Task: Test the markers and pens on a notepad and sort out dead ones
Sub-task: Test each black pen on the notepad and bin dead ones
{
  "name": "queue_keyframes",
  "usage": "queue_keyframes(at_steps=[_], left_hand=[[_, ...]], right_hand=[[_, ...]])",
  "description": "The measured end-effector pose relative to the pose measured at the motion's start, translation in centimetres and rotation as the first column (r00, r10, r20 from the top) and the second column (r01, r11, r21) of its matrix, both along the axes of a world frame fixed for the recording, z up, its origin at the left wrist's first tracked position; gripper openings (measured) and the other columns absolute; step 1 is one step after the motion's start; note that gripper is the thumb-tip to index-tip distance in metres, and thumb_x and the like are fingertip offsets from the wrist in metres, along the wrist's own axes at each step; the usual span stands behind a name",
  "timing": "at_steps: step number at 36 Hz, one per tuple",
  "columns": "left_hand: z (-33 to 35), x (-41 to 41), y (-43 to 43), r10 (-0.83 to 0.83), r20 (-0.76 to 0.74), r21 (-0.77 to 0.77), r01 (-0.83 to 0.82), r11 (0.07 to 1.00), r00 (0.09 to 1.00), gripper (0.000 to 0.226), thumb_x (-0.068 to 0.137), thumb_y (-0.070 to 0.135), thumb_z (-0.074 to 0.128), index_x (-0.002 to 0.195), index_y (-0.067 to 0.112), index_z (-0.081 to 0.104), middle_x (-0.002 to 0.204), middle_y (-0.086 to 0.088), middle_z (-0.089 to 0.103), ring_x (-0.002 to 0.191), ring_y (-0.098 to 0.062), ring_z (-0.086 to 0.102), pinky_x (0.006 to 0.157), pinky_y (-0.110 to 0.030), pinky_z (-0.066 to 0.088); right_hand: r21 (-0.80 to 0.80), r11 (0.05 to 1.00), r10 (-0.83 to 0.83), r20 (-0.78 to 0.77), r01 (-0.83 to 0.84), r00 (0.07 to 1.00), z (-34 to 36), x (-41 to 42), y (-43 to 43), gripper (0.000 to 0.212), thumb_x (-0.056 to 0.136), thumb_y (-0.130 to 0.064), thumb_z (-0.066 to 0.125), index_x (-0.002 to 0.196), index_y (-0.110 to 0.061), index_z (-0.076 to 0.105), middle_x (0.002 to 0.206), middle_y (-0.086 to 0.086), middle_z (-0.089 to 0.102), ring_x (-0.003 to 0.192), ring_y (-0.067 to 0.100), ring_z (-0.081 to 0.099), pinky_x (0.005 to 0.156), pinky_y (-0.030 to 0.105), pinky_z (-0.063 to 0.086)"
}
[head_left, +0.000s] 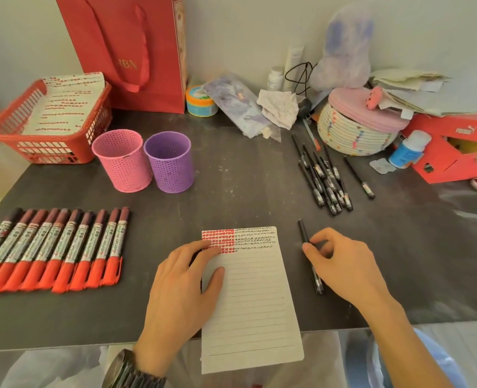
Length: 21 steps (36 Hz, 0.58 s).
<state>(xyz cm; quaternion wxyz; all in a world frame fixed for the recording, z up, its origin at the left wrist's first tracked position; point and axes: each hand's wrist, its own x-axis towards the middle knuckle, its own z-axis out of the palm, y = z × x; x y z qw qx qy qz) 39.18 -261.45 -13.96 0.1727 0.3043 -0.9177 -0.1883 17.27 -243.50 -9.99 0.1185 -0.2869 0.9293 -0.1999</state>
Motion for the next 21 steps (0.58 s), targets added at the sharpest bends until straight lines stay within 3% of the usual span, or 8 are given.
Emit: queue_keyframes(at_steps=[7, 9, 12, 17, 21], left_hand=[[-0.3, 0.1, 0.0, -0.01, -0.034, -0.034, 0.009, 0.999, 0.999, 0.044, 0.095, 0.046, 0.04, 0.127, 0.029, 0.064, 0.134, 0.013, 0.057, 0.122, -0.012, 0.054, 0.1, -0.035, 0.046], [-0.3, -0.1, 0.0, -0.001, -0.026, -0.042, 0.0, 0.999, 1.0, 0.045, 0.096, 0.046, 0.038, 0.128, 0.03, 0.064, 0.135, 0.013, 0.057, 0.124, -0.013, 0.054, 0.101, -0.035, 0.045], [-0.3, -0.2, 0.0, 0.019, -0.007, -0.043, -0.019, 0.999, 1.0, 0.043, 0.097, 0.045, 0.041, 0.131, 0.03, 0.063, 0.139, 0.01, 0.056, 0.128, -0.016, 0.053, 0.104, -0.037, 0.043], [-0.5, -0.2, 0.0, 0.044, 0.043, -0.043, -0.042, 0.998, 0.998, 0.04, 0.098, 0.043, 0.053, 0.136, 0.033, 0.058, 0.145, 0.011, 0.053, 0.136, -0.017, 0.048, 0.111, -0.036, 0.032], [-0.4, -0.2, 0.1, 0.045, 0.051, -0.028, -0.043, 0.999, 0.998, 0.045, 0.099, 0.049, 0.038, 0.137, 0.035, 0.056, 0.146, 0.012, 0.051, 0.137, -0.016, 0.047, 0.112, -0.036, 0.031]], right_hand=[[-0.079, 0.997, -0.026, -0.08, 0.02, 0.996, 0.6, -2.3, -1.5, 0.011, 0.095, -0.05, 0.059, 0.094, -0.04, 0.06, 0.073, -0.019, 0.062, 0.066, -0.004, 0.056, 0.056, 0.015, 0.034], [-0.118, 0.993, -0.038, -0.113, 0.025, 0.993, 1.0, -4.3, -2.9, 0.01, 0.095, -0.046, 0.06, 0.095, -0.036, 0.061, 0.074, -0.02, 0.062, 0.07, -0.004, 0.055, 0.059, 0.022, 0.036], [-0.133, 0.991, -0.046, -0.181, 0.022, 0.982, 1.8, -7.6, -5.5, 0.009, 0.095, -0.038, 0.06, 0.095, -0.03, 0.062, 0.074, -0.016, 0.065, 0.078, 0.014, 0.062, 0.071, 0.032, 0.039], [0.111, 0.993, 0.0, -0.306, 0.036, 0.952, 2.8, -11.7, -9.5, 0.027, 0.097, -0.038, 0.056, 0.113, -0.018, 0.064, 0.105, 0.008, 0.069, 0.101, 0.034, 0.063, 0.073, 0.037, 0.044], [0.259, 0.964, 0.037, -0.331, 0.053, 0.943, 2.8, -12.9, -11.4, 0.031, 0.097, -0.036, 0.056, 0.111, -0.01, 0.064, 0.109, 0.017, 0.066, 0.1, 0.039, 0.062, 0.069, 0.037, 0.042]])
